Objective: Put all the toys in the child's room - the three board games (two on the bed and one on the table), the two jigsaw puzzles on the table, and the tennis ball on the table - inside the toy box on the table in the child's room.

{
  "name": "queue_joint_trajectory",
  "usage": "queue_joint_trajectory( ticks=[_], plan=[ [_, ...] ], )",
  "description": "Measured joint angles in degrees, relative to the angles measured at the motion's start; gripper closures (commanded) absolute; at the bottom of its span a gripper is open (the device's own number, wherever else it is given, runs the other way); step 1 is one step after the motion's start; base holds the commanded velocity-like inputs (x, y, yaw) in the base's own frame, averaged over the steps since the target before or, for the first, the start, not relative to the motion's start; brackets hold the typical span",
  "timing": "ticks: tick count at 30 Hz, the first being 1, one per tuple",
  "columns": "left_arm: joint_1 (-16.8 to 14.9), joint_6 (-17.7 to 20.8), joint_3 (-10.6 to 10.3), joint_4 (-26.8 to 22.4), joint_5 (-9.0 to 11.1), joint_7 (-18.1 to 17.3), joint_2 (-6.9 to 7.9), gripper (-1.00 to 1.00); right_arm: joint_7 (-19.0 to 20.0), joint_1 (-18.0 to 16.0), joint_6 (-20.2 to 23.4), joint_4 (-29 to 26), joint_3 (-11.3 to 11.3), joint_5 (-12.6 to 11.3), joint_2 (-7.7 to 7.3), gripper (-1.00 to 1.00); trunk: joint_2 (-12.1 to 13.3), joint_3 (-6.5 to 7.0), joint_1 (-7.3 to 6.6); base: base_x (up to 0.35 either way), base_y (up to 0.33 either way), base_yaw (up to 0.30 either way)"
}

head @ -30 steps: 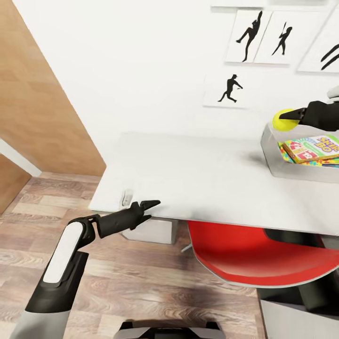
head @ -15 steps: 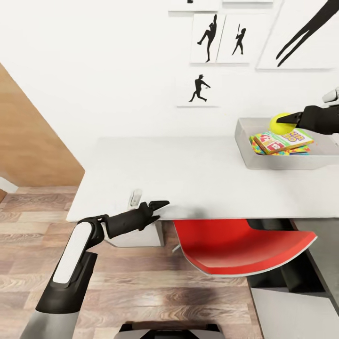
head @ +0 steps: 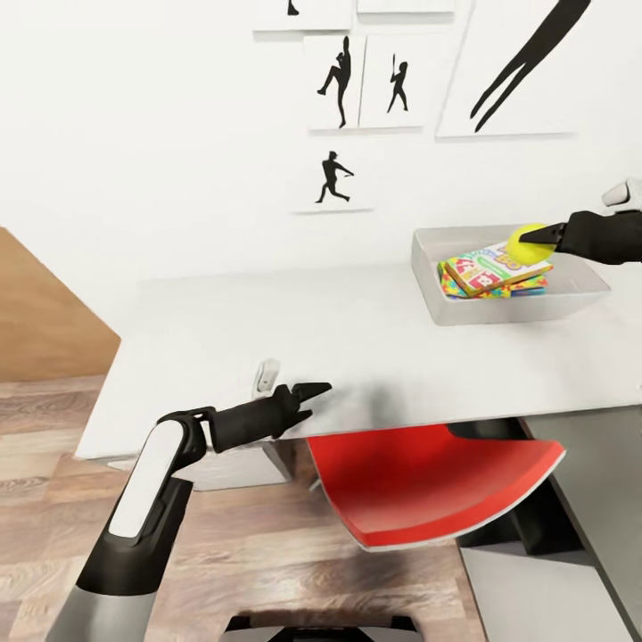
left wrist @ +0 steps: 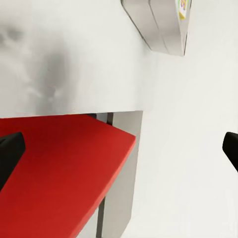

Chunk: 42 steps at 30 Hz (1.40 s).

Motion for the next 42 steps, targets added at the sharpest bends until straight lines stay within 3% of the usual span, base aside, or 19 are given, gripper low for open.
queue_joint_trajectory(
  ticks=[9, 22, 31, 35, 42],
  plan=[
    [-0.09, 0.00, -0.30, 0.00, -0.01, 0.00, -0.28, -1.00, -0.08, 0.96, 0.00, 0.06, -0.04, 0.08, 0.23, 1.00, 0.00, 0.03, 0.01, 0.218, -0.130, -0.016],
    [-0.11, 0.05, -0.32, 0.00, -0.01, 0.00, -0.38, -1.00, -0.70, 1.98, 0.00, 0.62, -0.05, 0.69, 0.51, 1.00, 0.01, 0.04, 0.02, 0.039, -0.023, -0.002],
    [-0.11, 0.06, -0.29, 0.00, -0.01, 0.00, -0.29, -1.00, -1.11, 2.44, 0.00, 5.18, 0.31, 1.29, 0.92, 1.00, 0.01, 0.04, 0.03, 0.004, -0.002, 0.000],
    [-0.11, 0.06, -0.29, 0.00, -0.01, 0.00, -0.28, -1.00, -1.19, 2.48, 0.00, 6.68, 0.51, 2.08, 1.02, 1.00, 0.01, 0.04, 0.03, 0.001, -0.001, 0.000],
    [-0.11, 0.06, -0.28, 0.00, -0.01, 0.00, -0.27, -1.00, -2.66, 2.49, -0.01, 8.12, 0.58, 7.44, 1.77, 1.00, 0.01, 0.04, 0.03, 0.000, 0.000, 0.000]
  ],
)
